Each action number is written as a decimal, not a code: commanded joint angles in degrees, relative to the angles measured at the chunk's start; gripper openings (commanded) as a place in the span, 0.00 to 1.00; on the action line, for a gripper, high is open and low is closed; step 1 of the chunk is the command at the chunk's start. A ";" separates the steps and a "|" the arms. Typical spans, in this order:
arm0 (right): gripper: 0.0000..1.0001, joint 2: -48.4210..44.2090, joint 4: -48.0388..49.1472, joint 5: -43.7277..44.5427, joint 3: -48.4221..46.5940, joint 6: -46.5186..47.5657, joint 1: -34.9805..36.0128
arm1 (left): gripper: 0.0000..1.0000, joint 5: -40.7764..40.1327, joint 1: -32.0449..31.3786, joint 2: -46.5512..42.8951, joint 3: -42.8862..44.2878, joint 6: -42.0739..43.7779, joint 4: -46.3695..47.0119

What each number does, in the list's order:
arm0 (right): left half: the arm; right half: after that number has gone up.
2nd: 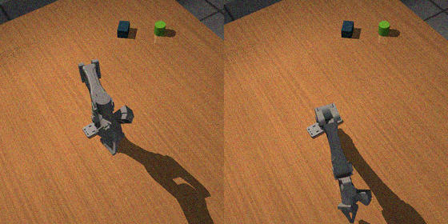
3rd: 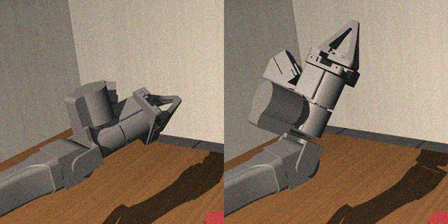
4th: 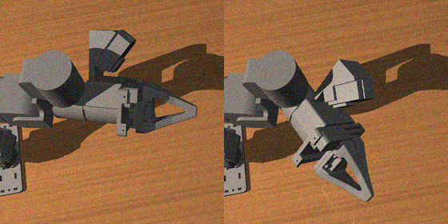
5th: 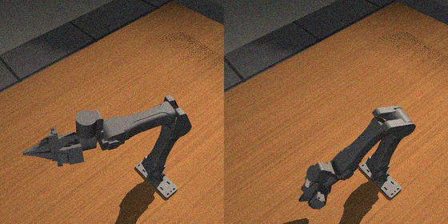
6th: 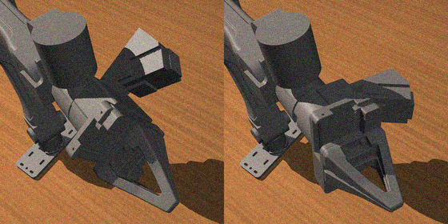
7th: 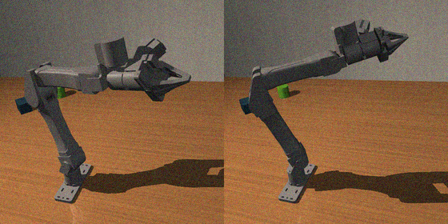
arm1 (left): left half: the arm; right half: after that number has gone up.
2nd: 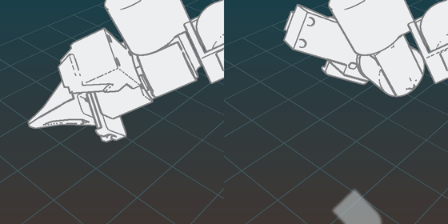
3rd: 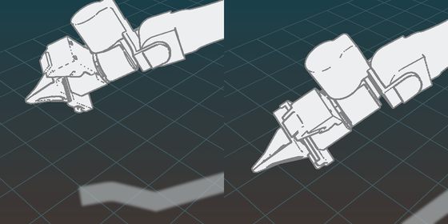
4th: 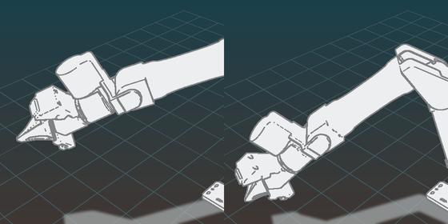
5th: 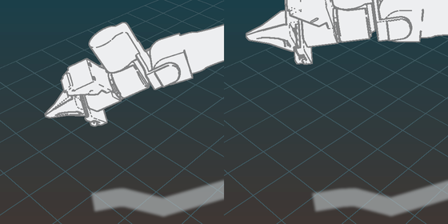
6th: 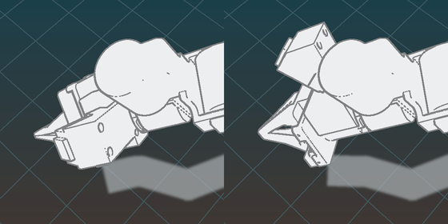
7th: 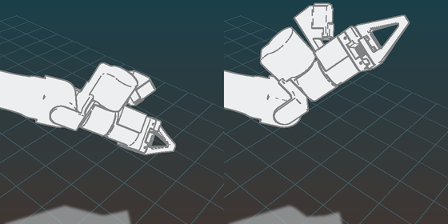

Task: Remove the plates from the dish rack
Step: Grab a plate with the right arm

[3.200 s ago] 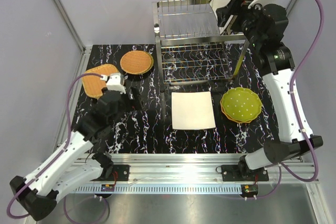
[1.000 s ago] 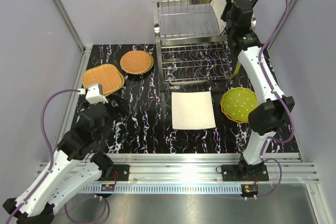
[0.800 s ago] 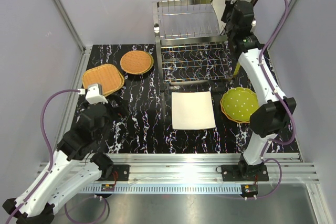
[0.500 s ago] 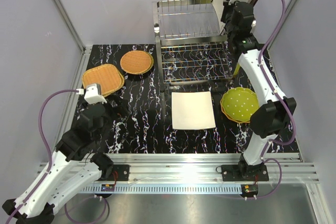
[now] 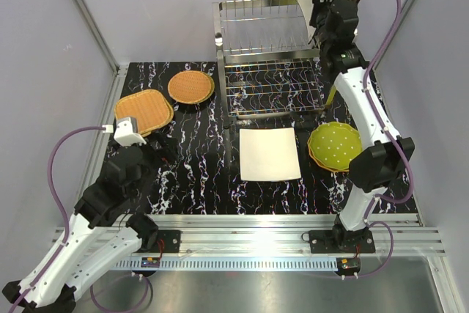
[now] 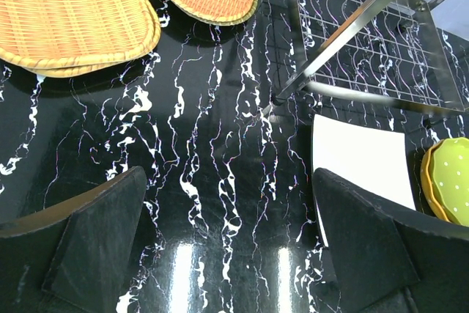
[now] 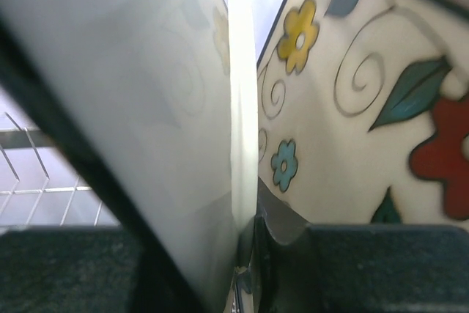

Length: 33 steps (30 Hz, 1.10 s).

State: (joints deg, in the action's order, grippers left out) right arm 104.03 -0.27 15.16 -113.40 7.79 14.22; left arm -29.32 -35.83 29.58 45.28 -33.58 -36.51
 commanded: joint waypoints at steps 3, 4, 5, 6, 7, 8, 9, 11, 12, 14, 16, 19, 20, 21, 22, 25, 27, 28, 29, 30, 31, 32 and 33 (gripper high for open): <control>0.00 -2.34 17.24 -2.06 -8.58 -0.32 -0.86 | 0.99 0.23 0.15 -0.67 2.27 -1.04 1.62; 0.00 -2.34 17.32 -2.06 -8.76 -0.32 -0.86 | 0.99 0.32 0.24 -0.67 2.36 -1.05 1.53; 0.00 -2.34 17.32 -2.06 -9.02 -0.41 -0.95 | 0.99 0.32 0.15 -0.75 2.36 -1.05 1.62; 0.00 -2.34 17.32 -2.15 -9.11 -0.50 -0.95 | 0.99 0.40 0.15 -0.76 2.36 -1.13 1.71; 0.00 -2.43 17.41 -2.15 -9.20 -0.50 -1.03 | 0.99 0.41 0.15 -0.76 2.27 -1.22 1.62; 0.00 -2.51 17.41 -2.24 -9.29 -0.50 -1.03 | 0.99 0.49 0.15 -0.76 2.36 -1.13 1.79; 0.00 -2.60 17.50 -2.32 -9.29 -0.58 -1.03 | 0.99 0.67 0.15 -0.84 2.36 -1.22 1.88; 0.00 -2.69 17.50 -2.41 -9.47 -0.67 -1.12 | 0.99 0.84 0.24 -0.93 2.36 -1.22 2.15; 0.00 -2.95 17.41 -2.50 -9.38 -0.85 -1.12 | 0.99 0.93 0.24 -0.93 2.36 -1.13 2.32; 0.00 -3.04 16.98 -2.85 -9.47 -1.20 -1.21 | 0.99 1.20 0.24 -0.93 2.27 -0.96 2.67; 0.00 -3.39 16.80 -3.20 -9.38 -1.81 -1.12 | 0.99 1.72 0.24 -0.93 2.18 -0.87 3.20; 0.00 -3.74 16.10 -3.82 -9.81 -2.87 -1.12 | 0.99 2.60 0.15 -1.02 2.27 -0.61 3.99; 0.00 -3.83 15.40 -4.08 -9.99 -3.22 -1.12 | 0.99 2.86 0.24 -1.11 2.27 -0.43 4.25; 0.00 -3.92 15.04 -4.43 -10.25 -4.00 -1.04 | 0.99 3.48 0.15 -1.11 2.19 -0.34 4.87; 0.00 -3.83 14.69 -4.70 -10.43 -4.53 -1.12 | 0.99 3.83 0.15 -1.19 2.18 -0.26 5.22; 0.00 -4.27 13.11 -5.84 -11.31 -6.56 -1.12 | 0.99 5.59 0.15 -1.81 1.66 0.18 6.98; 0.00 -4.54 11.27 -6.45 -11.92 -7.44 -1.12 | 0.99 6.82 0.15 -2.33 1.13 0.27 8.21; 0.00 -4.71 10.82 -6.89 -12.45 -9.27 -1.12 | 0.99 7.17 0.24 -2.42 1.04 0.36 8.65; 0.00 -4.89 9.86 -7.33 -12.63 -10.68 -1.12 | 0.99 7.69 0.15 -2.69 0.78 0.45 9.17; 0.00 -4.97 9.24 -7.60 -12.89 -11.30 -1.12 | 0.99 8.05 0.24 -2.95 0.69 0.54 9.44; 0.00 -5.15 8.54 -8.03 -13.59 -12.09 -1.12 | 0.99 8.31 0.24 -3.04 0.60 0.62 9.70; 0.00 -5.41 6.97 -8.39 -14.03 -13.58 -1.12 | 0.99 8.66 0.15 -3.04 0.60 0.80 10.14; 0.00 -5.41 6.00 -9.00 -14.65 -14.20 -1.12 | 0.99 8.93 0.24 -2.95 0.60 0.89 10.32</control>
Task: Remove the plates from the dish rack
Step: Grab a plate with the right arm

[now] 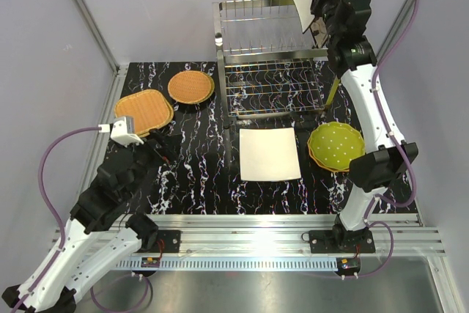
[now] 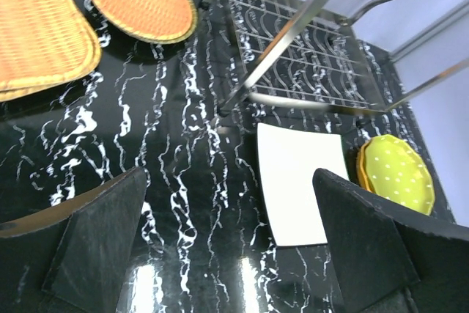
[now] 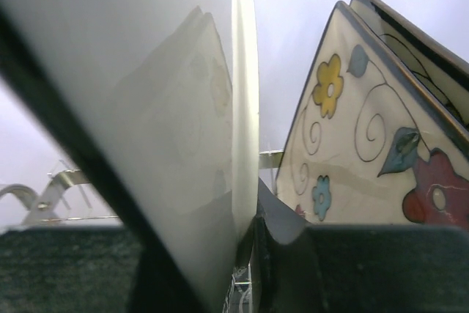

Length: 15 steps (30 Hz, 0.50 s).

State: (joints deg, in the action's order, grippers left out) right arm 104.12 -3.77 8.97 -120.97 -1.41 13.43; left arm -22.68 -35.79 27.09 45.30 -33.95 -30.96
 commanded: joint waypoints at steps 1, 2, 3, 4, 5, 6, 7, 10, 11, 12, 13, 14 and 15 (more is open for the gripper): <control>0.00 -5.59 8.61 -3.25 -7.96 -5.70 -0.34 | 0.99 2.46 0.20 -0.63 0.58 1.35 4.94; 0.00 -5.85 7.65 -3.87 -8.23 -6.58 -0.34 | 0.99 2.98 0.11 -0.64 0.67 1.61 5.64; 0.00 -6.03 7.20 -4.14 -8.49 -6.94 -0.34 | 0.99 3.51 0.19 -0.64 0.67 1.87 6.08; 0.00 -6.20 6.68 -4.49 -9.10 -7.46 -0.34 | 0.99 3.95 0.20 -0.46 0.67 2.22 6.52; 0.00 -6.47 5.37 -5.27 -9.37 -8.51 -0.34 | 0.99 4.91 0.11 -0.55 0.58 2.40 7.48; 0.00 -6.82 4.83 -5.72 -9.64 -9.04 -0.34 | 0.99 5.36 0.11 -0.37 0.67 2.49 7.93; 0.00 -6.91 4.04 -6.16 -9.81 -10.27 -0.34 | 0.99 5.80 0.11 -0.46 0.49 2.75 8.98; 0.00 -8.05 0.79 -8.00 -9.90 -12.47 -0.34 | 0.99 7.73 0.11 -0.37 0.23 3.02 10.56; 0.00 -8.57 0.00 -8.79 -9.90 -14.04 -0.42 | 0.99 8.69 0.11 -0.37 0.14 3.10 11.61; 0.00 -8.84 -0.53 -8.88 -9.99 -14.84 -0.34 | 0.99 9.22 0.11 -0.29 0.14 3.19 12.15; 0.00 -8.93 -1.67 -10.45 -10.25 -15.55 -0.34 | 0.99 9.66 0.11 -0.29 0.14 3.19 12.50; 0.00 -9.19 -2.29 -11.60 -10.34 -17.12 -0.34 | 0.99 10.45 0.11 -0.37 0.23 3.19 13.37; 0.00 -9.37 -2.90 -12.30 -10.52 -17.92 -0.34 | 0.99 10.81 0.11 -0.37 0.32 3.19 13.64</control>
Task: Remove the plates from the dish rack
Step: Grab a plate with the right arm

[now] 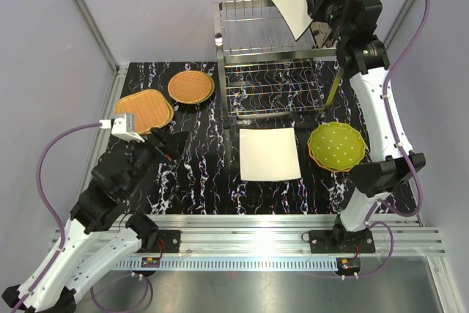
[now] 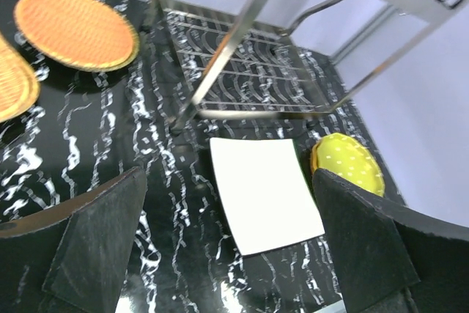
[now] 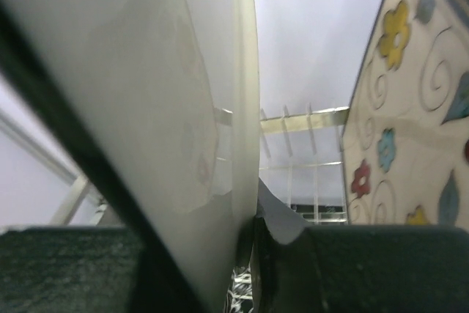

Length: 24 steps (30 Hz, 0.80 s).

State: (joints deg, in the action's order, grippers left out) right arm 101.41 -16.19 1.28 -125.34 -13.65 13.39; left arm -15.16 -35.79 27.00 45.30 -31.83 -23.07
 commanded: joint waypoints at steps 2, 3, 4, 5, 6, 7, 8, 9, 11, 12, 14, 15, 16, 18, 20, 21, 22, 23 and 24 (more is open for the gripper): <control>0.00 -7.18 8.02 -6.63 -6.23 -7.78 -0.29 | 0.99 4.34 0.19 -0.20 0.49 1.16 6.89; 0.00 -7.27 7.75 -7.42 -6.23 -8.49 -0.29 | 0.99 4.61 0.11 -0.37 0.58 1.16 7.16; 0.00 -7.36 7.31 -8.21 -6.23 -9.11 -0.29 | 0.99 4.87 0.19 -0.37 0.67 1.07 7.42; 0.00 -7.88 6.79 -9.70 -6.15 -10.42 -0.29 | 0.99 5.48 0.11 -0.46 0.67 1.07 7.95; 0.00 -8.06 6.69 -10.41 -6.06 -10.95 -0.29 | 0.99 5.75 0.11 -0.46 0.76 1.07 8.21; 0.00 -8.33 6.52 -11.29 -5.80 -11.39 -0.38 | 0.99 6.01 0.11 -0.46 0.93 0.99 8.39; 0.00 -8.85 6.17 -12.86 -5.71 -12.44 -0.29 | 0.99 6.54 0.11 -0.46 1.02 0.90 8.65; 0.00 -9.20 6.17 -13.75 -5.36 -12.98 -0.29 | 0.99 6.98 0.11 -0.46 1.11 0.81 8.74; 0.00 -10.43 6.78 -16.65 -3.78 -14.38 -0.29 | 0.99 7.95 0.19 -0.29 1.46 0.11 9.44; 0.00 -10.96 7.13 -17.70 -2.99 -14.91 -0.29 | 0.99 8.39 0.11 -0.29 1.55 -0.07 9.79; 0.00 -12.54 8.18 -20.60 -0.62 -16.05 -0.29 | 0.99 9.70 0.11 -0.29 1.90 -0.68 10.76; 0.00 -13.07 8.54 -21.40 0.26 -16.58 -0.38 | 0.99 10.06 0.19 -0.20 1.99 -0.86 11.03; 0.00 -13.60 9.06 -22.10 1.66 -16.85 -0.21 | 0.99 10.32 0.11 -0.02 2.33 -1.03 11.29; 0.00 -15.09 9.33 -24.21 3.95 -17.55 -0.29 | 0.99 11.37 0.11 0.24 2.60 -1.39 11.99; 0.00 -16.76 10.20 -26.06 5.97 -18.34 -0.29 | 0.99 12.43 0.11 0.42 3.13 -1.83 12.43; 0.00 -17.46 10.47 -26.76 6.85 -18.43 -0.29 | 0.99 12.78 0.11 0.85 3.30 -1.91 12.44; 0.00 -17.99 10.91 -27.38 8.95 -18.78 -0.29 | 0.99 13.05 0.19 1.12 3.65 -2.09 12.35; 0.00 -19.22 11.26 -28.69 9.93 -19.22 -0.29 | 0.99 13.74 0.20 1.38 3.83 -2.27 12.43; 0.00 -19.92 11.61 -29.57 10.98 -19.40 -0.29 | 0.99 14.10 0.28 1.65 4.09 -2.35 12.52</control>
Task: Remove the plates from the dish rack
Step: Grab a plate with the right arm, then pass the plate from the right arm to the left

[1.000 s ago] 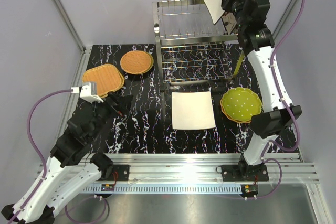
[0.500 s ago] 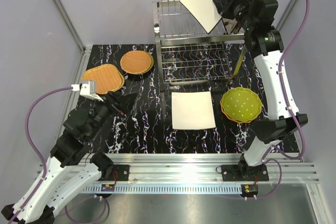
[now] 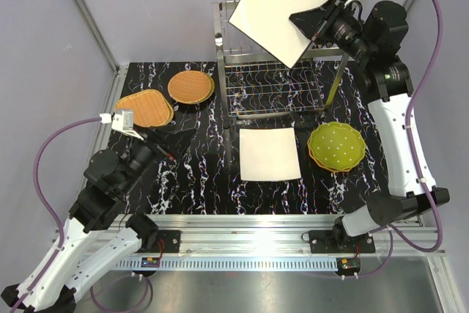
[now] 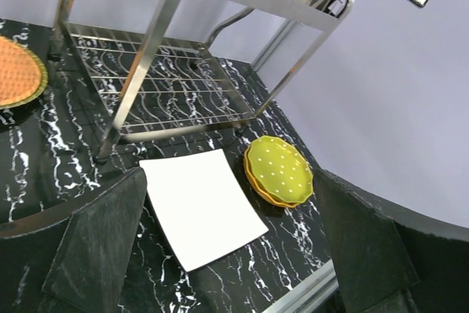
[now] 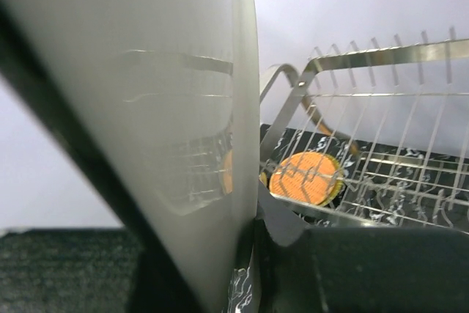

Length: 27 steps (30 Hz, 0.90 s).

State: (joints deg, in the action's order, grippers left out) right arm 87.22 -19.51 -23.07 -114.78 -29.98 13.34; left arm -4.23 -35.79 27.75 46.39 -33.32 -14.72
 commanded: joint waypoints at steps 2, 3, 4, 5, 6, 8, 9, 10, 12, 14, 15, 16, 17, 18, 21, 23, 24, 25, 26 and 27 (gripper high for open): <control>0.00 -7.58 15.99 -7.42 3.41 -3.86 -0.33 | 0.99 3.87 0.28 1.25 3.27 -1.31 4.79; 0.00 -8.20 16.34 -8.21 5.43 -4.30 -0.25 | 0.99 4.40 0.46 1.34 3.35 -1.57 4.96; 0.00 -8.73 16.87 -9.26 6.32 -4.65 -0.25 | 0.99 5.62 0.46 1.43 3.62 -1.66 5.23; 0.00 -9.95 17.22 -10.49 7.28 -5.26 -0.25 | 0.99 6.94 0.63 1.52 3.71 -2.01 5.49; 0.00 -10.57 17.66 -11.37 8.34 -5.79 -0.25 | 0.99 7.56 0.72 1.78 3.79 -2.19 5.67; 0.00 -12.33 18.19 -13.57 11.06 -6.23 -0.16 | 0.99 9.84 1.42 2.22 3.88 -3.24 6.37; 0.00 -12.95 18.54 -14.28 12.11 -6.41 -0.16 | 0.99 10.46 1.60 2.40 3.97 -3.59 6.63; 0.00 -14.26 18.89 -15.33 13.87 -6.58 -0.16 | 0.99 11.86 2.21 3.01 4.06 -4.55 6.81; 0.00 -15.50 18.89 -16.82 16.85 -6.93 -0.25 | 0.99 13.62 3.18 3.36 3.97 -5.61 7.95; 0.00 -17.25 18.98 -18.32 18.88 -7.64 -0.07 | 0.99 16.52 3.71 4.07 3.71 -6.40 9.26; 0.00 -17.69 20.98 -19.02 20.72 -7.81 -0.07 | 0.99 17.67 4.41 4.50 3.62 -7.19 9.88; 0.00 -18.74 21.18 -19.81 21.61 -7.64 -0.16 | 0.99 18.72 4.85 4.68 3.62 -7.63 10.84; 0.00 -19.28 21.26 -20.26 22.40 -7.47 0.01 | 0.99 20.82 5.29 5.12 3.62 -8.07 11.55; 0.00 -19.80 21.61 -21.04 23.97 -7.55 0.02 | 0.99 21.97 6.25 5.30 3.36 -9.29 12.25; 0.00 -21.56 22.40 -23.94 27.40 -7.64 0.19 | 0.99 26.63 9.23 5.56 2.48 -12.80 15.24; 0.00 -23.23 22.76 -25.62 29.52 -7.46 0.45 | 0.99 31.19 11.08 6.26 1.86 -15.44 19.36; 0.00 -23.76 23.19 -26.14 31.44 -7.12 0.54 | 0.99 32.86 13.18 6.61 0.64 -18.76 22.69; 0.00 -24.55 23.37 -27.80 32.33 -6.68 0.63 | 0.99 36.45 14.25 6.97 0.11 -20.54 24.63; 0.00 -25.08 23.64 -28.17 33.21 -6.67 0.72 | 0.99 38.14 15.30 7.40 -0.59 -22.38 26.48; 0.00 -25.43 24.25 -28.69 34.61 -6.93 0.81 | 0.99 39.55 16.88 8.37 -1.64 -25.36 29.11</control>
State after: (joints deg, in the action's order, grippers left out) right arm 65.73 -8.12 -47.18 -80.58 -35.86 13.58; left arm 25.32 -21.87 34.20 46.74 -49.82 3.40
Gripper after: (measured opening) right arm 0.232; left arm 0.987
